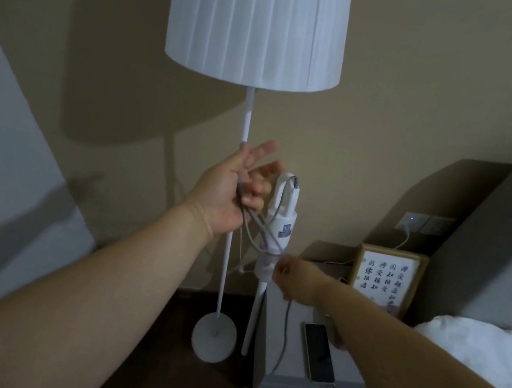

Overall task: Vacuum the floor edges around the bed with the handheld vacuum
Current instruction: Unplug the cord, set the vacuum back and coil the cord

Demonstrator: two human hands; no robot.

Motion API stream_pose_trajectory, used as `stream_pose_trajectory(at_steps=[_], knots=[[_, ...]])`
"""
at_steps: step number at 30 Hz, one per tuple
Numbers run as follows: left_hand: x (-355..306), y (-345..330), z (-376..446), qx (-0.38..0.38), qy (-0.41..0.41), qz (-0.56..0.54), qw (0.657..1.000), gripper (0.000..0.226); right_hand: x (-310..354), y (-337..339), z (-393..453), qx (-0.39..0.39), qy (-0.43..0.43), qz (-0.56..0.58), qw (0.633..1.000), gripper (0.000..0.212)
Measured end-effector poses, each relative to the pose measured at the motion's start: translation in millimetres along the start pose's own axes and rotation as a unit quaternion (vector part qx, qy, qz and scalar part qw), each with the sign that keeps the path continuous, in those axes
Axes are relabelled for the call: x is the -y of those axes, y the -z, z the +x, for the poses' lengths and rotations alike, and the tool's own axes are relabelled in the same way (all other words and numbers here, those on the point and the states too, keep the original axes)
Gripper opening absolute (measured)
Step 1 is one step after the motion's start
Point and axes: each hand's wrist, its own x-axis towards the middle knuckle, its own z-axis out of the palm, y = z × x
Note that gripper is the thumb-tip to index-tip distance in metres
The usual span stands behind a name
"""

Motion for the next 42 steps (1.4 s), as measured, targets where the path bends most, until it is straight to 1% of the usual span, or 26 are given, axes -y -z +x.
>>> stream_pose_trajectory(at_steps=[3, 5, 6, 7, 9, 10, 12, 14, 16, 17, 19, 20, 22, 23, 24, 25, 26, 28, 29, 31, 33, 35, 37, 39, 41, 42], knots=[[8.2, 2.8, 10.9, -0.124, -0.049, 0.025, 0.991, 0.037, 16.4, -6.7, -21.6, 0.108, 0.016, -0.105, 0.989, 0.025], [16.1, 8.7, 16.5, -0.158, -0.076, 0.053, 0.983, 0.044, 31.9, -2.2, -35.6, 0.168, 0.040, -0.142, 0.975, 0.027], [19.7, 11.4, 17.7, -0.161, -0.078, 0.109, 0.978, 0.046, 38.3, 2.8, -42.7, 0.185, 0.051, -0.143, 0.971, 0.027], [22.9, 15.0, 17.3, -0.154, -0.065, 0.181, 0.969, 0.048, 44.5, 8.6, -49.8, 0.174, 0.072, -0.148, 0.971, 0.027], [30.4, 18.2, 11.9, -0.113, 0.001, 0.291, 0.950, 0.049, 54.2, 28.3, -58.2, 0.095, 0.132, -0.177, 0.971, 0.024], [35.6, 18.4, 8.6, -0.094, 0.041, 0.311, 0.945, 0.048, 58.5, 39.9, -59.8, 0.047, 0.154, -0.182, 0.970, 0.021], [46.3, 16.3, 3.0, -0.061, 0.104, 0.302, 0.946, 0.039, 66.6, 64.8, -59.9, -0.031, 0.179, -0.182, 0.966, 0.017], [52.2, 14.5, 0.5, -0.035, 0.132, 0.285, 0.949, 0.045, 70.6, 83.8, -55.7, -0.089, 0.187, -0.142, 0.968, 0.006], [49.0, 14.7, -0.8, -0.003, 0.155, 0.249, 0.956, 0.056, 66.1, 95.6, -48.3, -0.125, 0.179, -0.040, 0.975, 0.025], [44.7, 15.1, -1.3, 0.021, 0.164, 0.227, 0.960, 0.059, 58.3, 99.4, -44.2, -0.129, 0.172, 0.035, 0.976, 0.028], [29.2, 21.9, -1.9, 0.055, 0.156, 0.182, 0.969, 0.057, 37.6, 100.3, -37.7, -0.110, 0.140, 0.172, 0.969, 0.022], [19.2, 26.5, -2.5, 0.064, 0.142, 0.151, 0.976, 0.053, 20.7, 96.7, -36.8, -0.093, 0.115, 0.208, 0.967, 0.017], [-2.2, 39.9, -3.9, 0.063, 0.106, 0.071, 0.990, 0.050, -16.5, 81.4, -39.2, -0.054, 0.052, 0.225, 0.972, 0.009], [-10.5, 47.1, -4.9, 0.058, 0.093, 0.039, 0.993, 0.050, -34.7, 72.5, -43.3, -0.042, 0.022, 0.253, 0.966, 0.008], [-17.2, 55.6, -6.1, 0.048, 0.089, 0.028, 0.994, 0.052, -45.7, 67.0, -46.5, -0.042, 0.004, 0.314, 0.948, 0.010], [-20.1, 62.4, -8.0, 0.035, 0.099, 0.044, 0.994, 0.054, -49.3, 65.9, -48.7, -0.046, 0.005, 0.373, 0.927, 0.013], [-19.4, 66.8, -9.4, 0.021, 0.125, 0.093, 0.988, 0.054, -45.1, 69.8, -48.0, -0.050, 0.014, 0.424, 0.904, 0.016], [-6.1, 66.4, -11.4, 0.007, 0.197, 0.237, 0.951, 0.050, -25.5, 82.4, -39.6, -0.067, 0.052, 0.477, 0.875, 0.021], [3.3, 61.8, -10.5, 0.008, 0.229, 0.280, 0.932, 0.047, -13.0, 89.0, -35.1, -0.073, 0.071, 0.476, 0.873, 0.022], [16.1, 54.3, -5.5, 0.011, 0.267, 0.280, 0.922, 0.042, 17.0, 99.6, -29.3, -0.053, 0.099, 0.445, 0.889, 0.019], [22.4, 47.5, 0.0, 0.021, 0.283, 0.261, 0.923, 0.036, 37.6, 106.8, -30.3, 0.026, 0.131, 0.449, 0.883, 0.020], [26.2, 42.6, 1.8, 0.006, 0.280, 0.279, 0.919, 0.034, 50.8, 112.9, -34.4, 0.090, 0.168, 0.504, 0.843, 0.030], [32.1, 40.8, -0.8, -0.029, 0.265, 0.317, 0.910, 0.032, 53.5, 114.4, -35.2, 0.058, 0.187, 0.552, 0.811, 0.026], [36.9, 40.8, -5.5, -0.042, 0.256, 0.339, 0.904, 0.031, 49.6, 111.0, -32.4, 0.007, 0.168, 0.559, 0.812, 0.031], [40.6, 40.7, -10.5, -0.034, 0.259, 0.350, 0.900, 0.031, 42.5, 104.2, -25.4, -0.016, 0.123, 0.524, 0.843, 0.034], [42.6, 41.0, -12.5, -0.030, 0.258, 0.347, 0.901, 0.030, 39.8, 98.8, -21.7, -0.027, 0.082, 0.496, 0.864, 0.036]])
